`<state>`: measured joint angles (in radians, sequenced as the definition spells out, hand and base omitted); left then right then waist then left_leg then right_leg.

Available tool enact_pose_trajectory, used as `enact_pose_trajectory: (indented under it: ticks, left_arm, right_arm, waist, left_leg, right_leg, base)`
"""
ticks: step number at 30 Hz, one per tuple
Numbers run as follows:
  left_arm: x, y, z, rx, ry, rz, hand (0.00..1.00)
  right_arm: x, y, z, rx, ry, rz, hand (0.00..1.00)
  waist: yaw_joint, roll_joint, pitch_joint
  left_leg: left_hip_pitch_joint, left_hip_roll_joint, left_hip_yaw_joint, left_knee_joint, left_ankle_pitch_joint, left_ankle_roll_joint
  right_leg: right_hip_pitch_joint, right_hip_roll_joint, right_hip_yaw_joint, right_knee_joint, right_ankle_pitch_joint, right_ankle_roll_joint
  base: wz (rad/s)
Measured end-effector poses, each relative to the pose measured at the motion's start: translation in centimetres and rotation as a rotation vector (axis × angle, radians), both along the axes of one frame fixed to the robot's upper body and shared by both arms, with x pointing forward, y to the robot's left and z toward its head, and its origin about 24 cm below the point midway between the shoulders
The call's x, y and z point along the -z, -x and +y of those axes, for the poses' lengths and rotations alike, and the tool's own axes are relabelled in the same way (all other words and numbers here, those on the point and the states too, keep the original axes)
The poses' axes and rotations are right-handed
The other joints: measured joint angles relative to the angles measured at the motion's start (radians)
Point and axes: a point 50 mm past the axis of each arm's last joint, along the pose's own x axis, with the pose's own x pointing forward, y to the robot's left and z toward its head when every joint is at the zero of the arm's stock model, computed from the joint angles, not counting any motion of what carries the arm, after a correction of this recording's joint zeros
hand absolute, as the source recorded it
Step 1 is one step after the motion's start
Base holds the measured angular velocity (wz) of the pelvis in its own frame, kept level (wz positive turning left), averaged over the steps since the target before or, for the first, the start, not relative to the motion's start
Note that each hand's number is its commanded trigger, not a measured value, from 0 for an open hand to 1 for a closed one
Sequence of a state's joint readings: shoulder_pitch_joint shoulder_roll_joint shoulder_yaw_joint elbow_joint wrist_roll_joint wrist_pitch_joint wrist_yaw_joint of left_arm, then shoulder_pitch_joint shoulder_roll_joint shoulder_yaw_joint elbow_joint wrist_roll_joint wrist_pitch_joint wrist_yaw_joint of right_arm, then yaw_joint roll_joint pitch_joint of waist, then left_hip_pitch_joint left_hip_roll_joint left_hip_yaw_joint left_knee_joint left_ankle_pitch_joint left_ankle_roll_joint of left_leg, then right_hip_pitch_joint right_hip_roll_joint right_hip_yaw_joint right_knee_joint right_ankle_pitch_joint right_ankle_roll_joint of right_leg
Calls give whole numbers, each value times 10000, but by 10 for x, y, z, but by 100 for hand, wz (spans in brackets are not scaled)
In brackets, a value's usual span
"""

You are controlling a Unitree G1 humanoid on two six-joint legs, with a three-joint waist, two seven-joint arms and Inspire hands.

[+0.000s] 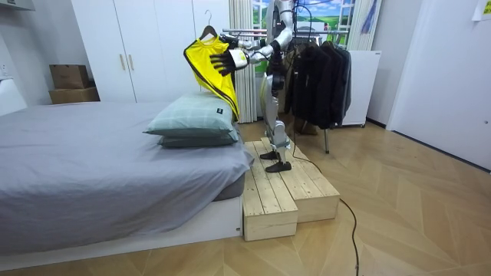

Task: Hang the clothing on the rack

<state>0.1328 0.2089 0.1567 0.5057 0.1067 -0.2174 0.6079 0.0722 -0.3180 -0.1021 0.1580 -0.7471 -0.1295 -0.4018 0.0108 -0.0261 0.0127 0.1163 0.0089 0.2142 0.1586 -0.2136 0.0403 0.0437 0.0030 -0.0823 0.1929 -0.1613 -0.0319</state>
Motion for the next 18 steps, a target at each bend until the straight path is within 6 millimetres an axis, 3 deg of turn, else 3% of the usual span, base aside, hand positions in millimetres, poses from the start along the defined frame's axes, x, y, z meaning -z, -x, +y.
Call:
enact_pose_trajectory:
  ticks: [5,9,13,18]
  left_arm:
    - [29,34,8,-750,432,1559,0]
    - [48,56,10,-1145,658,2759,0]
    - [71,91,11,-1597,1067,4643,0]
    - [86,127,13,-2144,1612,6188,0]
  right_arm:
    - [-17,5,8,-385,105,-684,100]
    - [-19,6,9,-459,124,-706,100]
    - [-28,5,13,-645,215,-705,100]
    - [-48,4,22,-1046,257,-1283,100]
  waist:
    - [55,-32,-11]
    - [198,-97,-72]
    - [196,-74,-87]
    - [216,-99,-114]
  left_leg:
    - [-6,-30,47,-66,0,5]
    - [-8,-31,52,-77,-1,7]
    - [-38,-23,40,-85,-17,32]
    - [-15,-19,-6,-78,-18,33]
  right_leg:
    - [-104,6,146,105,-38,34]
    - [-87,4,129,91,-38,35]
    - [-89,-3,57,107,-42,43]
    - [-80,-8,14,109,-45,48]
  base:
    - [-5]
    - [0]
    - [0]
    - [3]
